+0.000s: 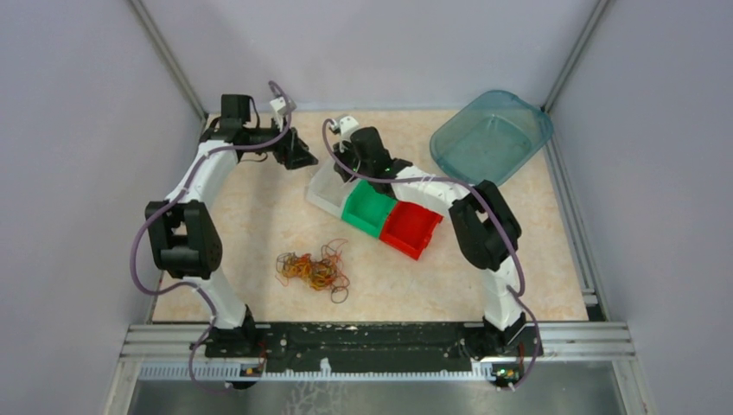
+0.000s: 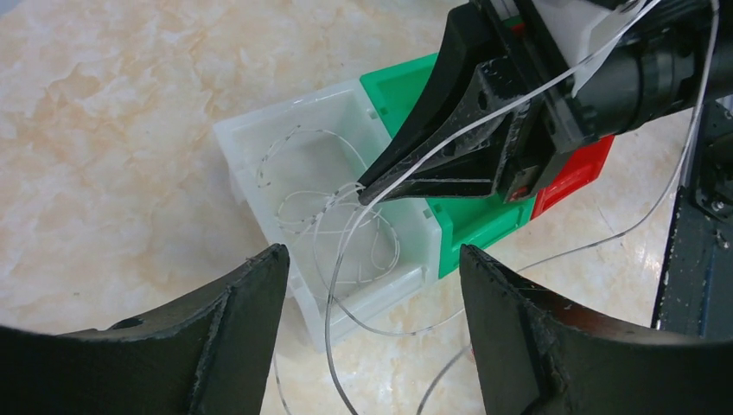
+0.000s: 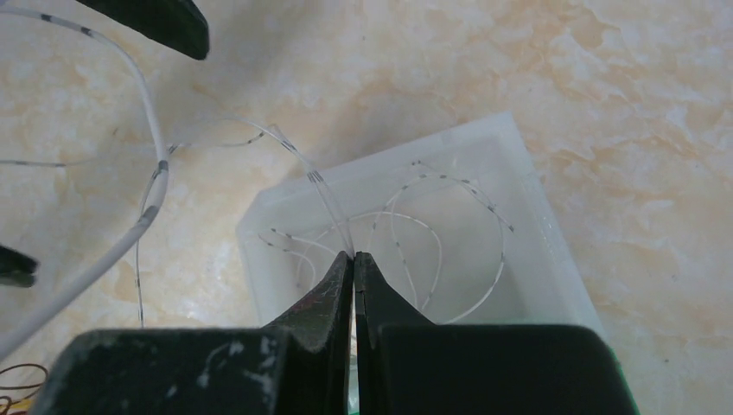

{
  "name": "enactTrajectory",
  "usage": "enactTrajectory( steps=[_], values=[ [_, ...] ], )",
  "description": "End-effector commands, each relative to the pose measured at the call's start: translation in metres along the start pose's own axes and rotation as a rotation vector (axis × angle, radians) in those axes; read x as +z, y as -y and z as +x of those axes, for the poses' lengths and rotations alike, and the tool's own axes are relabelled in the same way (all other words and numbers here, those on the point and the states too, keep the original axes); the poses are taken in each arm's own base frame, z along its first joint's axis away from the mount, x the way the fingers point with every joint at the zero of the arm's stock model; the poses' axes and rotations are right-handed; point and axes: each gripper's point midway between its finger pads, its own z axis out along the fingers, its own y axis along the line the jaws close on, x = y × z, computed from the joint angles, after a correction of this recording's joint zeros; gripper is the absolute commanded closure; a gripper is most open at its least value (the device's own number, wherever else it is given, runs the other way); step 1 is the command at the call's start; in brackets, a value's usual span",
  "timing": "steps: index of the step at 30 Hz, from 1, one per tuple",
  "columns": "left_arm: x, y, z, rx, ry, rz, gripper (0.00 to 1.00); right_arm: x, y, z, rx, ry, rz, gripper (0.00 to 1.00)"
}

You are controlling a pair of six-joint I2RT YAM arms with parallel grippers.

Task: Untangle the cables
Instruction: Place the cable in the bin.

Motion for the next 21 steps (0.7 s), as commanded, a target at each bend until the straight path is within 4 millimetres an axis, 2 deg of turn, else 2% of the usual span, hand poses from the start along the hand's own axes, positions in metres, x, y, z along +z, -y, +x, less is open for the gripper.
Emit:
enactTrajectory(
  steps=[1, 3, 7, 8, 9, 11, 12, 13, 16, 18, 21],
  values=[
    [0.004, 0.009, 0.004, 0.056, 0.003, 0.064, 0.25, -0.024, -0.016, -0.052, -0.027, 0.137, -0.055, 1.0],
    [0.005, 0.016, 0.004, 0.057, 0.006, 0.092, 0.36, -0.026, -0.015, -0.054, -0.027, 0.142, -0.05, 1.0],
    [-0.001, 0.027, -0.015, 0.097, 0.039, 0.102, 0.85, -0.028, -0.01, -0.055, -0.04, 0.135, -0.023, 1.0],
    [-0.005, 0.029, -0.022, 0.113, 0.054, 0.091, 0.95, -0.029, -0.009, -0.054, -0.043, 0.134, -0.014, 1.0],
    [-0.008, 0.031, -0.03, 0.129, 0.074, 0.072, 1.0, -0.03, -0.007, -0.053, -0.044, 0.131, -0.005, 1.0],
    [-0.014, 0.031, -0.044, 0.157, 0.133, 0.016, 1.0, -0.031, -0.005, -0.052, -0.044, 0.127, 0.006, 1.0],
    [-0.017, 0.03, -0.045, 0.151, 0.155, -0.024, 1.0, -0.033, -0.005, -0.052, -0.043, 0.129, 0.008, 1.0],
    [-0.022, 0.028, -0.059, 0.17, 0.2, -0.071, 1.0, -0.034, -0.004, -0.051, -0.041, 0.128, 0.011, 1.0],
    [-0.035, 0.025, -0.08, 0.136, 0.288, -0.145, 1.0, -0.038, -0.004, -0.05, -0.033, 0.131, 0.014, 1.0],
    [-0.041, 0.031, -0.092, 0.092, 0.332, -0.128, 1.0, -0.039, -0.002, -0.051, -0.026, 0.131, 0.028, 1.0],
    [-0.041, 0.045, -0.091, 0.047, 0.32, -0.053, 1.0, -0.04, 0.008, -0.054, -0.002, 0.128, 0.09, 1.0]
  ],
)
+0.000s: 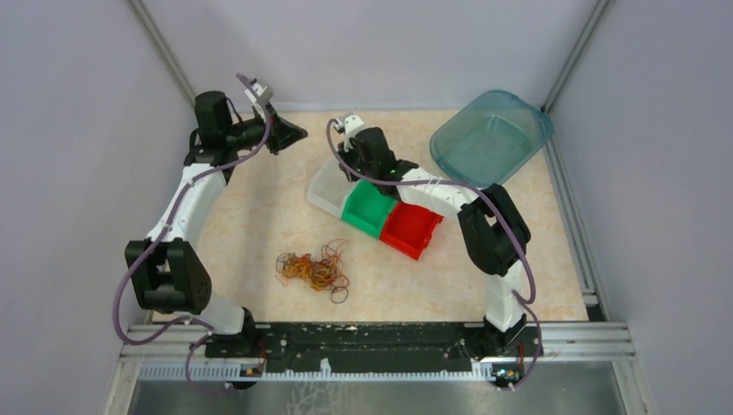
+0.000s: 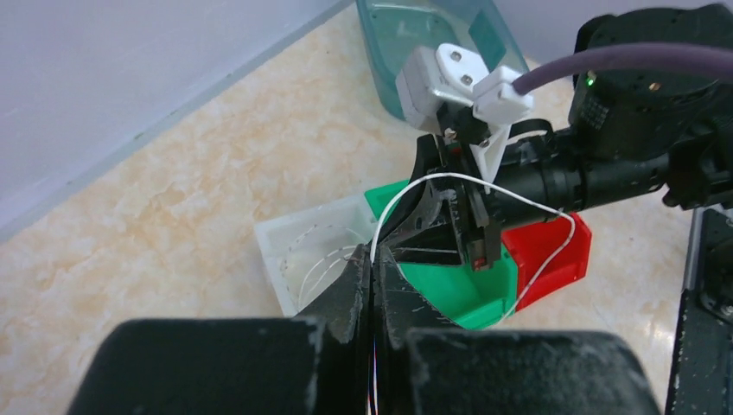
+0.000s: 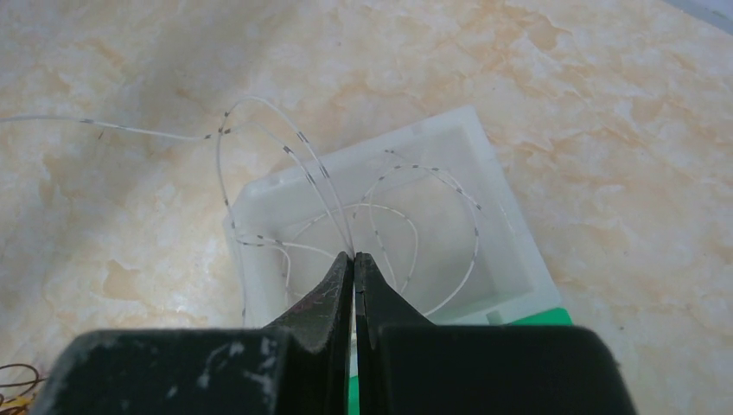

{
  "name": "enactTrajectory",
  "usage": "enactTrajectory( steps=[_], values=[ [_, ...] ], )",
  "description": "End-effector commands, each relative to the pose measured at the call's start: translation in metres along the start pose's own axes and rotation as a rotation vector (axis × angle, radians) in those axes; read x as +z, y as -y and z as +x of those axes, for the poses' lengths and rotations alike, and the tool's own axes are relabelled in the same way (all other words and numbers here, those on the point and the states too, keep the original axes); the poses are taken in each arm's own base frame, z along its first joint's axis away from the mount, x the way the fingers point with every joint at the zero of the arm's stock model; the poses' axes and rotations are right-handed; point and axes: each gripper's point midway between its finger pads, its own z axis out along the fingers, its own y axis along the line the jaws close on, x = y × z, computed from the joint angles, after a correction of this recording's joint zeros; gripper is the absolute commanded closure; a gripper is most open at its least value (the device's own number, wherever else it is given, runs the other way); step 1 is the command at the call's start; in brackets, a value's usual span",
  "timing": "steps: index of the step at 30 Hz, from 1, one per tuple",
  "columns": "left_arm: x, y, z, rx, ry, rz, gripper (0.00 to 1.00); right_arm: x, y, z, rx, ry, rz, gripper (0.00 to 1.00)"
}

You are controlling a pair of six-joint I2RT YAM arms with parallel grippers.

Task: Untangle the cables
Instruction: Place the cable in the bin.

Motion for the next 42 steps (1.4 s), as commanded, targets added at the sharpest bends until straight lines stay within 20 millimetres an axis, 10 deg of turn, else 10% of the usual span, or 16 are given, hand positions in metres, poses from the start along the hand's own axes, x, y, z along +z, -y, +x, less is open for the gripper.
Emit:
enactTrajectory(
  steps=[1, 11, 28, 37, 42],
  values=[
    [-0.002, 0.011, -0.024, -0.06, 0.06, 0.038, 1.0, -0.017, 0.012, -0.044, 0.037, 0.091, 0.095, 1.0],
    [0.02, -0.025, 0.037, -0.013, -0.136, -0.277, 1.0, -0.032, 0.038, -0.068, 0.262, 0.219, 0.09, 1.0],
    [0.089, -0.03, 0.111, -0.046, -0.262, -0.304, 1.0, -0.06, 0.071, -0.064, 0.32, 0.226, 0.178, 1.0],
    [0.101, -0.042, 0.145, -0.023, -0.292, -0.327, 1.0, -0.052, 0.037, -0.052, 0.361, 0.193, 0.087, 1.0],
    [0.096, -0.064, 0.128, 0.003, -0.262, -0.433, 1.0, -0.041, 0.014, -0.059, 0.383, 0.19, 0.033, 1.0]
  ],
)
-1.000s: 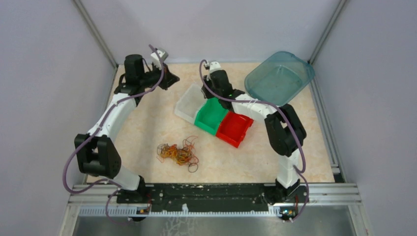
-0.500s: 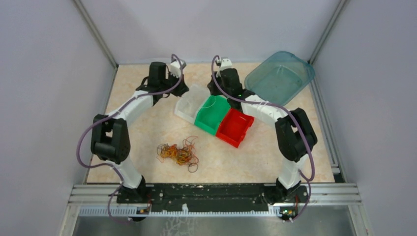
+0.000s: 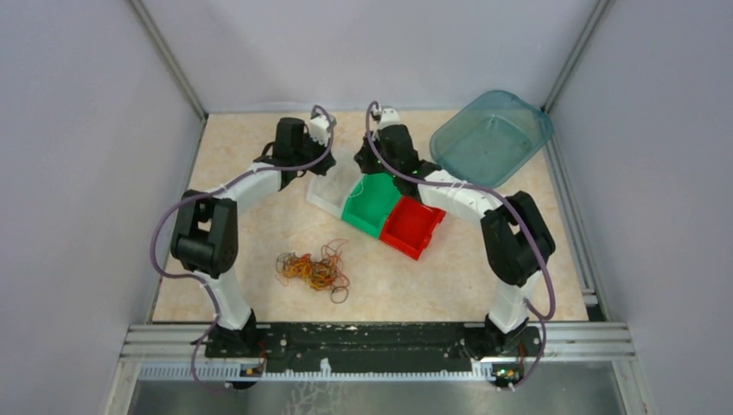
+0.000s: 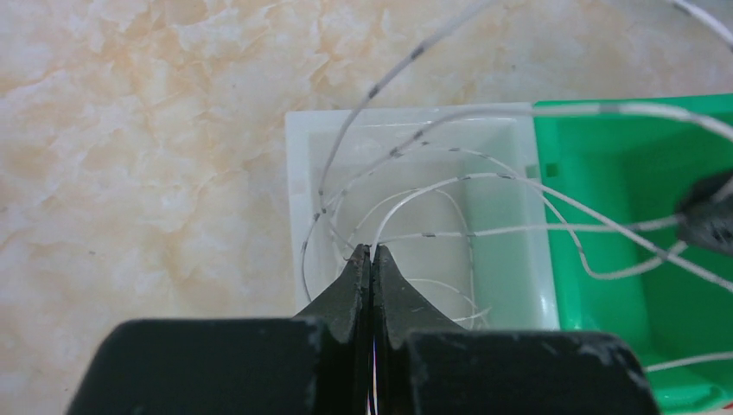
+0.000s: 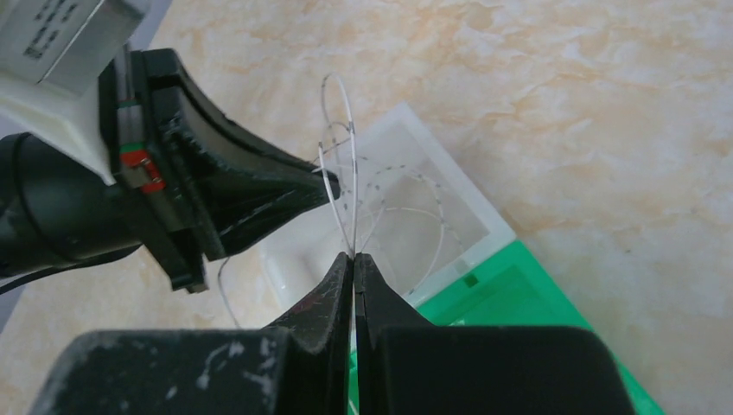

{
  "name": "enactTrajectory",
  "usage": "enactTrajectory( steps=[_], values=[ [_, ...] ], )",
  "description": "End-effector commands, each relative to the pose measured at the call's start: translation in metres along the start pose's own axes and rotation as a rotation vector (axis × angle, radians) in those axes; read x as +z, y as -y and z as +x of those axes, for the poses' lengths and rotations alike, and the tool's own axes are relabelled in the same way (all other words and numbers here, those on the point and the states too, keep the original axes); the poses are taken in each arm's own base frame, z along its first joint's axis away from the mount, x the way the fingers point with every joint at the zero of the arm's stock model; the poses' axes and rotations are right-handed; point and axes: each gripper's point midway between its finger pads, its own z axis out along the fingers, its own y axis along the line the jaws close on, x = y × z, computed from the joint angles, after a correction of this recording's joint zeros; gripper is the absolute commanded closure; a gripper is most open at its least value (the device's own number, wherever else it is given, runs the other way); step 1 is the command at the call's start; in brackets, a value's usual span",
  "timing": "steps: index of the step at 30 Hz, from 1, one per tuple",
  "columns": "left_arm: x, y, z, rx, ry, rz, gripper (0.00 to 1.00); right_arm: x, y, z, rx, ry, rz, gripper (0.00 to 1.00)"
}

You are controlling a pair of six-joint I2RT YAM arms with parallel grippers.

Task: Untangle the cables
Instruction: Place the cable in the bin.

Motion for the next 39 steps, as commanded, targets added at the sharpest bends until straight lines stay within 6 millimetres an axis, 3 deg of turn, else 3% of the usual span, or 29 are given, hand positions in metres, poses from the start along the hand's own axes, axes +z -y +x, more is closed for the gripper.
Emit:
enactTrajectory(
  steps=[1, 4, 7, 13, 17, 21, 25, 29, 34, 39],
  values=[
    [-0.005, -0.026, -0.027, 0.028, 0.074, -0.119, 1.0, 0.002, -0.043, -0.027, 0.034, 0.062, -0.094, 1.0],
    [-0.013, -0.042, -0.034, 0.07, 0.089, -0.195, 1.0, 0.014, -0.045, -0.018, 0.069, 0.037, -0.094, 1.0],
    [-0.017, -0.046, -0.03, 0.106, 0.082, -0.216, 1.0, 0.028, -0.045, -0.001, 0.079, 0.006, -0.088, 1.0],
    [-0.007, -0.026, -0.022, 0.025, 0.076, -0.128, 1.0, 0.057, -0.033, 0.042, 0.078, -0.084, -0.011, 1.0],
    [0.001, -0.015, -0.022, -0.015, 0.076, -0.065, 1.0, 0.062, -0.026, 0.049, 0.077, -0.075, 0.038, 1.0],
    [0.008, -0.003, -0.017, -0.003, 0.06, -0.009, 1.0, 0.062, -0.029, 0.042, 0.062, -0.065, 0.033, 0.95],
    [0.009, 0.004, -0.007, -0.004, 0.042, 0.019, 1.0, 0.054, -0.038, 0.019, 0.033, -0.024, 0.008, 0.65],
    [0.01, 0.001, 0.004, 0.011, 0.031, 0.0, 1.0, 0.038, -0.048, -0.004, 0.036, 0.026, -0.04, 0.47],
    [0.009, -0.001, 0.005, 0.015, 0.029, -0.01, 0.98, 0.011, -0.044, -0.022, 0.058, 0.05, -0.05, 0.4],
    [0.006, 0.0, 0.007, 0.022, 0.028, -0.014, 0.9, -0.018, -0.023, -0.037, 0.101, 0.076, -0.031, 0.36]
  ],
)
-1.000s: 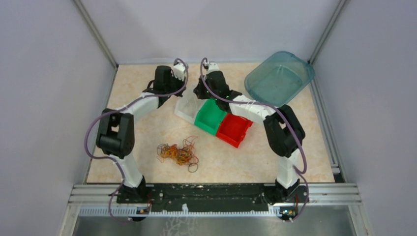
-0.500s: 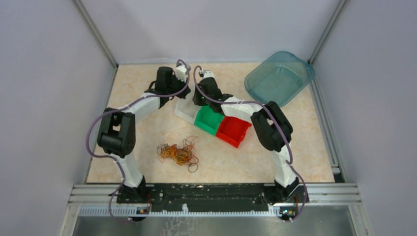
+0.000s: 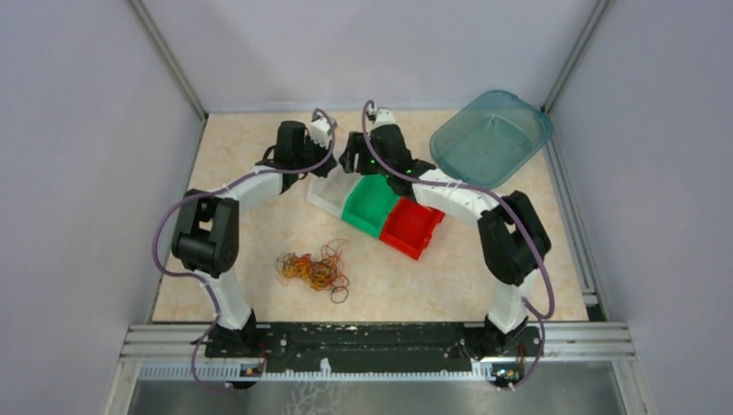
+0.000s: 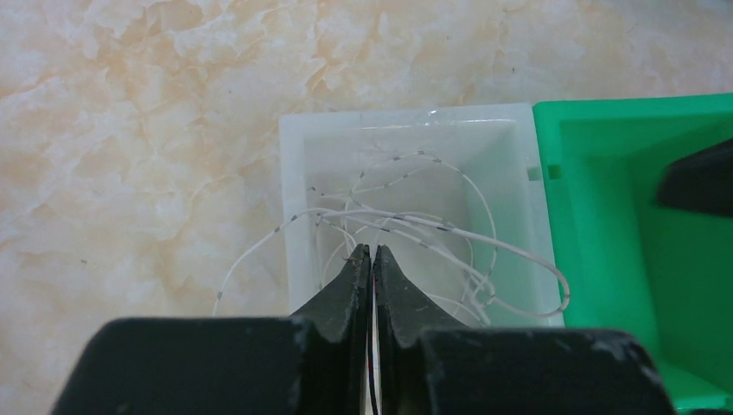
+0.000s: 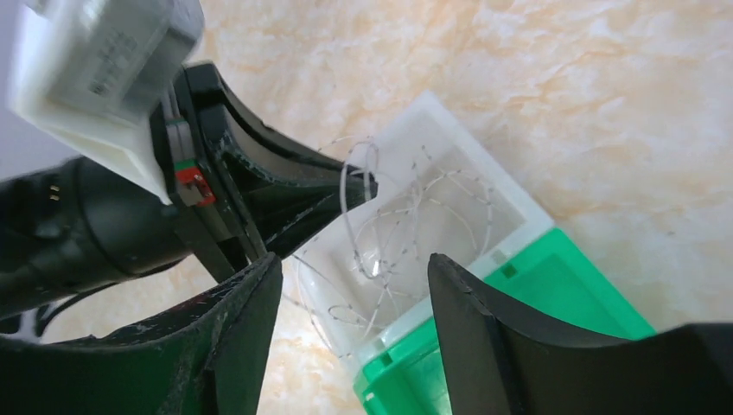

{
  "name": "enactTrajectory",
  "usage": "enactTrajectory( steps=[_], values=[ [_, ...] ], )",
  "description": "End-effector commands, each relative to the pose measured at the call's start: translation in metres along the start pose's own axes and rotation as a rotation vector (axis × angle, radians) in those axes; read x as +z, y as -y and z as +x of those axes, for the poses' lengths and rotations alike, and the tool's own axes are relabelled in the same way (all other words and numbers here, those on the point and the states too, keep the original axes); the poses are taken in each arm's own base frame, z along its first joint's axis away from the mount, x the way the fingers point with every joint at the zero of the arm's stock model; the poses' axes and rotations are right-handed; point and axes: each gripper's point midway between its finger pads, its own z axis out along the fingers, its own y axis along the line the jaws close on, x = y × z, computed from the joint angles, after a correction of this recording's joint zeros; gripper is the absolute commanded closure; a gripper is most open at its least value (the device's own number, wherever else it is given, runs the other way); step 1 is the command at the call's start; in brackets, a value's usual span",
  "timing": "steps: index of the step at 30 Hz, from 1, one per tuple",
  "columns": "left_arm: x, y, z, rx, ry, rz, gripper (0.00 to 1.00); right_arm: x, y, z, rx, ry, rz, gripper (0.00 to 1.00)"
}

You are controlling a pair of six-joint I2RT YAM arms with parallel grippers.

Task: Untangle the cables
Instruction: Place the cable in the bin.

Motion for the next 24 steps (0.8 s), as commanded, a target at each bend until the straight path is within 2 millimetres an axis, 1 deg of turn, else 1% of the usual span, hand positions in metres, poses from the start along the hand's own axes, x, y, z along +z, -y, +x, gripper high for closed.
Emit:
enactTrajectory(
  steps=[1, 4, 7, 9, 12, 13, 14, 19, 22, 24],
  values=[
    [-0.002, 0.003, 0.002, 0.023, 0.013, 0.007, 0.88, -0.035, -0.001, -0.054, 0.049, 0.126, -0.047, 0.36],
    [-0.005, 0.003, 0.0, 0.03, 0.024, 0.001, 0.8, -0.031, 0.002, -0.062, 0.056, 0.127, -0.055, 0.35],
    [-0.008, 0.004, -0.001, 0.036, 0.027, 0.007, 0.73, -0.017, -0.002, -0.063, 0.057, 0.097, -0.072, 0.35],
    [-0.01, 0.007, -0.002, 0.034, 0.029, 0.019, 0.65, -0.007, -0.004, -0.062, 0.06, 0.082, -0.088, 0.35],
    [-0.015, 0.012, -0.01, 0.025, 0.044, 0.035, 0.4, 0.006, -0.006, -0.057, 0.086, 0.06, -0.115, 0.37],
    [-0.017, 0.012, -0.014, 0.025, 0.05, 0.034, 0.36, 0.01, -0.008, -0.054, 0.105, 0.053, -0.14, 0.4],
    [-0.019, 0.012, -0.018, 0.027, 0.055, 0.034, 0.35, 0.012, -0.01, -0.052, 0.114, 0.05, -0.161, 0.45],
    [-0.032, 0.008, -0.034, 0.031, 0.069, 0.032, 0.32, 0.021, -0.022, -0.042, 0.18, 0.02, -0.261, 0.58],
    [-0.041, 0.003, -0.04, 0.035, 0.073, 0.019, 0.32, 0.022, -0.021, -0.038, 0.202, 0.011, -0.27, 0.6],
    [-0.046, -0.001, -0.045, 0.035, 0.081, 0.012, 0.31, 0.02, -0.018, -0.035, 0.203, 0.012, -0.264, 0.58]
  ],
)
